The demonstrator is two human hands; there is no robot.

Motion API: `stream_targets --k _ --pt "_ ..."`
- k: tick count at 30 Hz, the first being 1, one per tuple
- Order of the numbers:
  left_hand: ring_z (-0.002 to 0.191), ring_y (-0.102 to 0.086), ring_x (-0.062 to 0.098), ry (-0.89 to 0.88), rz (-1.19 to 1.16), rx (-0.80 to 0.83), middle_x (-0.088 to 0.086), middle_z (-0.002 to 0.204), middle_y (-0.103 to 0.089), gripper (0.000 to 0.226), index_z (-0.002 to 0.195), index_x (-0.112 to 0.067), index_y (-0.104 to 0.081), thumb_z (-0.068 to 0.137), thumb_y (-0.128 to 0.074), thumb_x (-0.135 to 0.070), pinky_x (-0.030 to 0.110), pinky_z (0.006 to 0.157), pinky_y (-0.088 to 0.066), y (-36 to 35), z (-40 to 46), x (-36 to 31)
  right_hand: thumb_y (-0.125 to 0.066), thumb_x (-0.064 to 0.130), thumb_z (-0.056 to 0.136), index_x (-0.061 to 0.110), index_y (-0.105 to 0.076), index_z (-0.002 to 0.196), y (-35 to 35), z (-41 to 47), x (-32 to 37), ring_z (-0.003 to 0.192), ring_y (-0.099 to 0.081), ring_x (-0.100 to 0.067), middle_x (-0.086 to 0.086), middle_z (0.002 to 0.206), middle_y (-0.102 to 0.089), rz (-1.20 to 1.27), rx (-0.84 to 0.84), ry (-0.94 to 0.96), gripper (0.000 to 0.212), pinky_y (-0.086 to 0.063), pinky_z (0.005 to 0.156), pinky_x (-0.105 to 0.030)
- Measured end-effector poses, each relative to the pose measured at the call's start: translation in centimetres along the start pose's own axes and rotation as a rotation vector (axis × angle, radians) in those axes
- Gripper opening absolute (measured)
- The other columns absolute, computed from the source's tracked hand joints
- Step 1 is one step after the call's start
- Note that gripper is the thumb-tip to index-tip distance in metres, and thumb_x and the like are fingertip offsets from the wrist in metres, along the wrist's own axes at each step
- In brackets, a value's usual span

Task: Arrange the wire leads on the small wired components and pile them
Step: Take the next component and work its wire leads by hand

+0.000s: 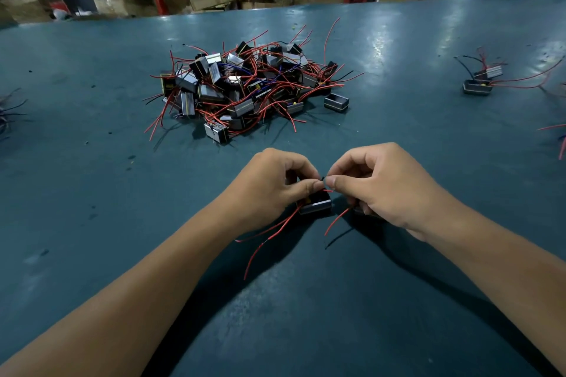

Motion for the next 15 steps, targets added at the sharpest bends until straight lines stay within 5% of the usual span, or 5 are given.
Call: stream_targets --k 15 --pt "0.078 -0.069 0.011 0.015 -0.045 -0.013 -0.003 0.082 -0.075 0.015 0.090 -0.010 -0.076 0.089 -0.075 -0.025 0.035 0.079 -0.055 -0.44 -0.08 0.05 -0.072 0.024 0.085 0.024 -0.070 0.071 -0.74 0.21 -0.53 0.047 -0.048 -0.001 0.009 0.056 -0.062 -0.123 -0.059 0.046 0.014 -0.040 0.050 -0.024"
Point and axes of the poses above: each hand's wrist, its own z-axis towards the middle knuckle, its own y-axis out of the back of the hand, x = y × z, the point moved 3 cm from there along z, towards the middle knuckle
